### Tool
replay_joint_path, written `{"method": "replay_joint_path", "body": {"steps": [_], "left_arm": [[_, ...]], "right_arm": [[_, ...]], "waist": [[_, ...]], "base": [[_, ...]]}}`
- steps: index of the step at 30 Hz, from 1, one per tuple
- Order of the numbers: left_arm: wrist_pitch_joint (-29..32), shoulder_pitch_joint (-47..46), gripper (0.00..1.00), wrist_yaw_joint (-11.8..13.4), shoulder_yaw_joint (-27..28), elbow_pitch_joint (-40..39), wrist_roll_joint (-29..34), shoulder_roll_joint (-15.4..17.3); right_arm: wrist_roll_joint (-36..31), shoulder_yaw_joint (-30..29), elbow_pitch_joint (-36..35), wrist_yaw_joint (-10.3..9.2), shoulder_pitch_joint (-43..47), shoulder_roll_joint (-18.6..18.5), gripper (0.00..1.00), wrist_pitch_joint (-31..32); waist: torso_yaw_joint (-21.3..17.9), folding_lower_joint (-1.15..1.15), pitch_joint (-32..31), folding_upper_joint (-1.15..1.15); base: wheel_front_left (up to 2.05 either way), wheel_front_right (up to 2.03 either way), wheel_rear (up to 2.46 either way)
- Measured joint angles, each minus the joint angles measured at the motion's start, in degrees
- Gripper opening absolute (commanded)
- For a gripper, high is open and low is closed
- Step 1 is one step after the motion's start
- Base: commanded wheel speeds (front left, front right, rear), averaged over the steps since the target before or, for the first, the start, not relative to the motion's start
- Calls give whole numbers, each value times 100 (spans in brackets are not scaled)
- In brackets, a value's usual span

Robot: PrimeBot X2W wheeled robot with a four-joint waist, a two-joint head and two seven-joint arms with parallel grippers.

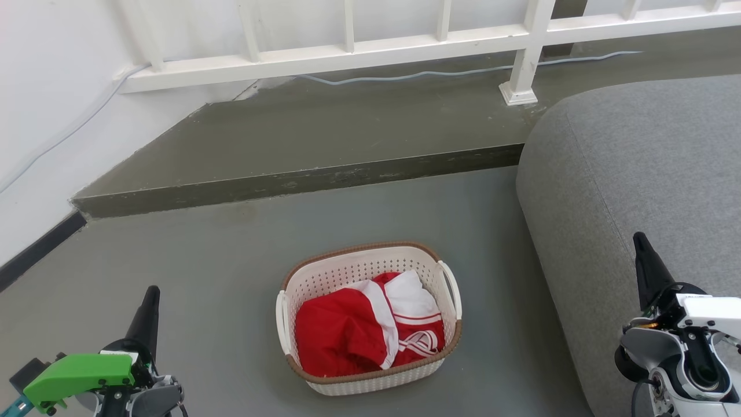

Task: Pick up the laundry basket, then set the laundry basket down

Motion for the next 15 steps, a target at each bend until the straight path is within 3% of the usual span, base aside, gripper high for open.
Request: {"method": "replay_joint_path", "body": {"steps": [15], "left_arm": [[1, -2, 0, 0, 7, 3, 0, 0]], "right_arm": [[-1, -8, 5, 0, -1, 7, 0, 9]], "waist": [[0, 0, 0, 0]], "base": [[0, 0, 0]]}}
